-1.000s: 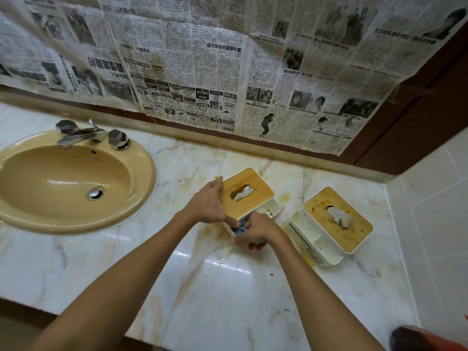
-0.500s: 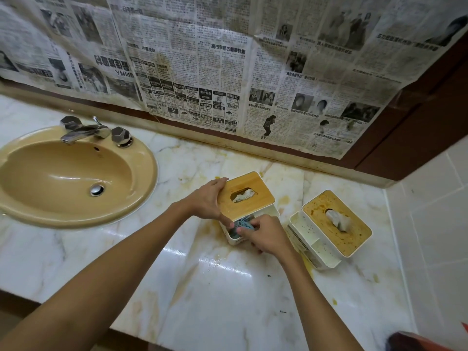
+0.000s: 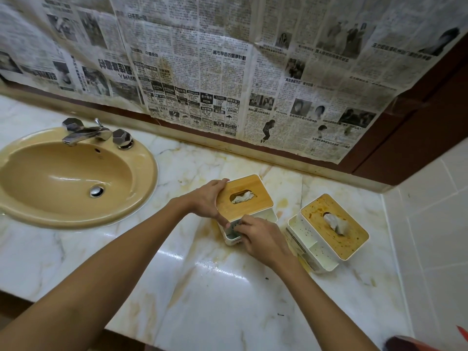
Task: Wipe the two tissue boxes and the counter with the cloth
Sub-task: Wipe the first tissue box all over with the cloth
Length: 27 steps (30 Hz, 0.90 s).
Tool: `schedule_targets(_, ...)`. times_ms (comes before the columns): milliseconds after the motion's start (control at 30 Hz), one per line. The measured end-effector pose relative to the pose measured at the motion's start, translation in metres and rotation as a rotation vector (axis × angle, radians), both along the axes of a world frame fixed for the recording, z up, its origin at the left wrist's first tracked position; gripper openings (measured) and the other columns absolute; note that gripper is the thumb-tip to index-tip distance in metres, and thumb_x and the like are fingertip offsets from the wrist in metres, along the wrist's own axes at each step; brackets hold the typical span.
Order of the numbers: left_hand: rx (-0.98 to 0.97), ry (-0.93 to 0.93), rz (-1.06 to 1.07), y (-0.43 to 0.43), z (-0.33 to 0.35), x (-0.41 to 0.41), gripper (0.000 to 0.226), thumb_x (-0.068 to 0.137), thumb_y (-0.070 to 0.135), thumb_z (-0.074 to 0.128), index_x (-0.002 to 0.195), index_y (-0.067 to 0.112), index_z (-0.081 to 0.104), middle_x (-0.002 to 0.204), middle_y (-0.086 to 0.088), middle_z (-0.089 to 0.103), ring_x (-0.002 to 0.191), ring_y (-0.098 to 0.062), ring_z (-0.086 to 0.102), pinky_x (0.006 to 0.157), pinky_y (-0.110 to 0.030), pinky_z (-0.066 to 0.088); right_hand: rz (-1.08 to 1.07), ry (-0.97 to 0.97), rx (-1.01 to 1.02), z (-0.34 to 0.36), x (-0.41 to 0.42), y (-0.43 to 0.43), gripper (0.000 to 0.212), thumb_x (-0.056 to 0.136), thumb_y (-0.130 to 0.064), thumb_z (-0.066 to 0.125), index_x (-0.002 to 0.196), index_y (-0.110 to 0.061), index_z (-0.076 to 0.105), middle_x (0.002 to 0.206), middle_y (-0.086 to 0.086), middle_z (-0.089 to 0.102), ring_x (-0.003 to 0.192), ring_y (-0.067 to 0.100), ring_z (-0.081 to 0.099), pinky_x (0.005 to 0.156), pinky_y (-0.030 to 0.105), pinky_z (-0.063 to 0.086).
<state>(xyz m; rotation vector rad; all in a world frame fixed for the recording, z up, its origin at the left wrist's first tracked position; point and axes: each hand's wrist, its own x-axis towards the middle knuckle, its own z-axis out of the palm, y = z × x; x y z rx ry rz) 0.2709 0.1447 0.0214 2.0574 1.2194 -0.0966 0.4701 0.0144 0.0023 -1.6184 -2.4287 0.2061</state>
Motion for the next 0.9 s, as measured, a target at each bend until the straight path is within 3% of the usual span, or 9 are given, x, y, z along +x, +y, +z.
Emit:
schedule_targets(100, -0.002, 0.015, -0.028, 0.005, 0.002, 0.001, 0.148, 0.055, 0.057, 0.098, 0.165, 0.020, 0.006, 0.163, -0.001, 0.026, 0.147, -0.023, 0.034, 0.121, -0.037, 0.034, 0.157, -0.159, -0.089, 0.007, 0.005, 0.004, 0.042, 0.081, -0.011, 0.062, 0.115, -0.035, 0.069, 0.121, -0.020, 0.066, 0.089, 0.021, 0.069, 0.054, 0.032, 0.045)
schedule_targets(200, 0.003, 0.037, -0.050, 0.008, 0.004, 0.002, 0.146, 0.055, 0.056, 0.098, 0.164, 0.022, 0.007, 0.158, -0.002, 0.032, 0.143, -0.024, 0.038, 0.118, -0.037, 0.037, 0.264, -0.239, -0.173, 0.014, 0.005, 0.010, 0.051, 0.087, -0.006, 0.057, 0.127, -0.037, 0.063, 0.135, -0.022, 0.061, 0.100, 0.022, 0.068, 0.060, 0.031, 0.040)
schedule_targets(267, 0.001, 0.049, -0.063, 0.009, 0.004, 0.001, 0.147, 0.055, 0.057, 0.098, 0.164, 0.022, 0.006, 0.158, -0.002, 0.032, 0.142, -0.024, 0.039, 0.118, -0.038, 0.037, 0.330, -0.260, -0.208, 0.016, 0.006, 0.017, 0.054, 0.087, -0.006, 0.056, 0.130, -0.038, 0.059, 0.138, -0.022, 0.059, 0.107, 0.022, 0.067, 0.064, 0.033, 0.046)
schedule_targets(333, -0.007, 0.061, -0.081, 0.011, 0.004, 0.002, 0.148, 0.055, 0.058, 0.097, 0.165, 0.022, 0.005, 0.158, -0.001, 0.031, 0.142, -0.024, 0.038, 0.118, -0.039, 0.037, 0.404, -0.234, -0.202, 0.019, 0.007, 0.023, 0.051, 0.082, -0.005, 0.057, 0.123, -0.034, 0.061, 0.138, -0.024, 0.058, 0.107, 0.021, 0.066, 0.063, 0.033, 0.049)
schedule_targets(433, -0.021, 0.083, -0.113, 0.014, 0.006, 0.003, 0.149, 0.053, 0.059, 0.097, 0.164, 0.025, 0.004, 0.156, 0.001, 0.031, 0.142, -0.023, 0.039, 0.118, -0.039, 0.039, 0.474, -0.174, -0.187, 0.024, 0.004, 0.027, 0.041, 0.070, 0.002, 0.062, 0.102, -0.022, 0.067, 0.123, -0.017, 0.066, 0.095, 0.026, 0.065, 0.057, 0.031, 0.038)
schedule_targets(533, -0.028, 0.100, -0.126, 0.016, 0.007, 0.002, 0.147, 0.053, 0.059, 0.098, 0.163, 0.027, 0.006, 0.152, 0.001, 0.034, 0.138, -0.022, 0.042, 0.115, -0.040, 0.041, 0.476, -0.209, -0.165, 0.024, -0.005, 0.027, 0.038, 0.063, 0.008, 0.067, 0.092, -0.017, 0.068, 0.112, -0.009, 0.070, 0.092, 0.029, 0.067, 0.058, 0.035, 0.045)
schedule_targets(733, -0.020, 0.112, -0.143, 0.017, 0.007, 0.002, 0.146, 0.055, 0.058, 0.096, 0.164, 0.028, 0.004, 0.148, 0.000, 0.036, 0.134, -0.023, 0.045, 0.113, -0.041, 0.044, 0.410, -0.382, -0.089, 0.009, -0.001, 0.027, 0.059, 0.076, 0.006, 0.063, 0.129, -0.020, 0.056, 0.101, -0.001, 0.071, 0.095, 0.032, 0.067, 0.064, 0.043, 0.054)
schedule_targets(900, -0.021, 0.115, -0.139, 0.017, 0.006, 0.001, 0.147, 0.056, 0.058, 0.096, 0.164, 0.027, 0.002, 0.149, 0.000, 0.036, 0.136, -0.023, 0.044, 0.114, -0.040, 0.042, 0.446, -0.403, -0.071, 0.023, 0.005, 0.018, 0.047, 0.084, 0.007, 0.059, 0.124, -0.018, 0.063, 0.114, 0.004, 0.063, 0.096, 0.033, 0.063, 0.061, 0.040, 0.051)
